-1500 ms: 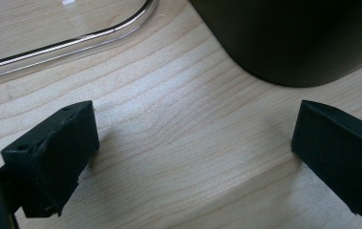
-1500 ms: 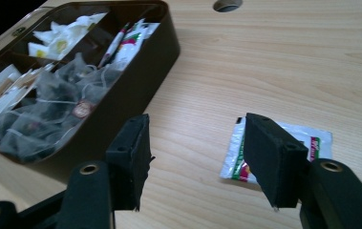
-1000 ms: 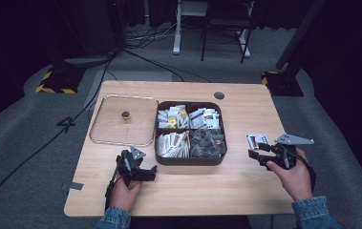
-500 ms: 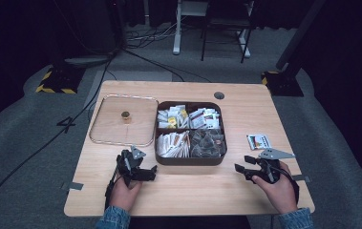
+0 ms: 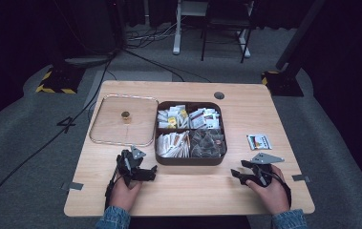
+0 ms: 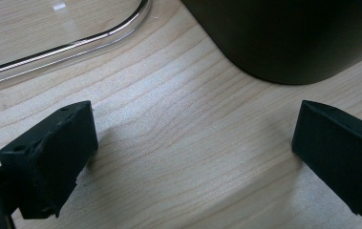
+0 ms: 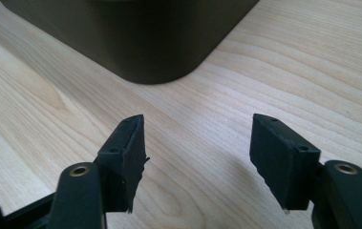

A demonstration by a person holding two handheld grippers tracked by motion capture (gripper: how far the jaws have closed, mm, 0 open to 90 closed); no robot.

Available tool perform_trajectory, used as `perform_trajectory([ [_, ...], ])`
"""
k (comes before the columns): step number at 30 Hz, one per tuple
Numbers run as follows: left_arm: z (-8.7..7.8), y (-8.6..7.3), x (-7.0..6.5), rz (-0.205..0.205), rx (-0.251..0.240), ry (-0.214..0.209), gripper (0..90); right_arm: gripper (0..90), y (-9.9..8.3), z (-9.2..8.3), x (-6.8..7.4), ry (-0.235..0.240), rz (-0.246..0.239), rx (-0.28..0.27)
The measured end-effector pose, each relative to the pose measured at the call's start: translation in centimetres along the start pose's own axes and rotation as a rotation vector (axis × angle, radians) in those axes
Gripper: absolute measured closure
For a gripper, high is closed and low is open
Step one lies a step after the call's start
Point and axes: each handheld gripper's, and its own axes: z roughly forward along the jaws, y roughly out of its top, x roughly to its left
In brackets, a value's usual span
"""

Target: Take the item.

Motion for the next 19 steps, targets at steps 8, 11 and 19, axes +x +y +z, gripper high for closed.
perform_trajectory([
  [8,0.0,0.0,0.0,0.0,0.0,0.0,1.9,22.4,-0.6,0.9,0.2,-0.043,-0.047,0.019],
  [11,0.0,0.0,0.0,0.0,-0.001,0.0,1.9,14.2,-0.6,1.1,0.2,-0.056,-0.039,0.022],
  [19,0.0,0.0,0.0,0.001,0.001,0.003,1.9,12.7,-0.6,1.2,0.2,-0.062,-0.029,0.03],
])
